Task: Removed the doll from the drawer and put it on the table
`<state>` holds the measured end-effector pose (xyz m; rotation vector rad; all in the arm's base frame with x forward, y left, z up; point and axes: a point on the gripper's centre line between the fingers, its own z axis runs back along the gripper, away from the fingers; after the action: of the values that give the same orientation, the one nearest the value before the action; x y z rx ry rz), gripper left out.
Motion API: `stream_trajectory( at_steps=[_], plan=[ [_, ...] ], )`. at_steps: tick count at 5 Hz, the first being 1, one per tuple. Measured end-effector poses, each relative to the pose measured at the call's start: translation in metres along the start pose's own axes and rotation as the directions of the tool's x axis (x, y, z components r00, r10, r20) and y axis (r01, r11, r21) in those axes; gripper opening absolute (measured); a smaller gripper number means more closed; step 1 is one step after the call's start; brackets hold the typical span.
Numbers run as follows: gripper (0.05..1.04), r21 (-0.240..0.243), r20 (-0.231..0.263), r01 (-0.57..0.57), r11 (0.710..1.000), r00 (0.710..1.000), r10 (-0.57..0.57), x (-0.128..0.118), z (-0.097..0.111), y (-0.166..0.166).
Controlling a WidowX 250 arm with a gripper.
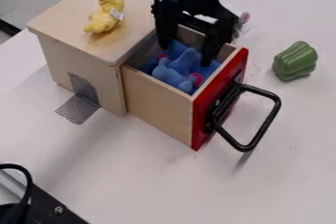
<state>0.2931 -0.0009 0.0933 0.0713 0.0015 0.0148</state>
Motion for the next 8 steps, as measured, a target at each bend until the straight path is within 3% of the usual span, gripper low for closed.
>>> stream_trajectory(
  at_steps=[2,4,5,6,7,8],
  plan=[
    [0.962,-0.004,-0.026,0.002,1.0,1.0,-0.002,0.002,-0.016,-0.002],
    [0.38,-0.022,-0.038,-0.005,1.0,0.999,0.004,0.002,-0.023,0.0],
    [0.177,-0.026,-0.041,-0.001,1.0,0.999,0.0,0.001,-0.024,-0.001],
    [0.094,-0.031,-0.049,0.004,1.0,0.999,-0.005,-0.001,-0.023,-0.001],
    [0.079,-0.044,-0.019,0.001,0.999,1.0,-0.002,-0.006,-0.002,0.0],
    [0.079,-0.067,0.046,-0.012,0.998,0.999,0.015,-0.014,0.033,0.006]
  ],
)
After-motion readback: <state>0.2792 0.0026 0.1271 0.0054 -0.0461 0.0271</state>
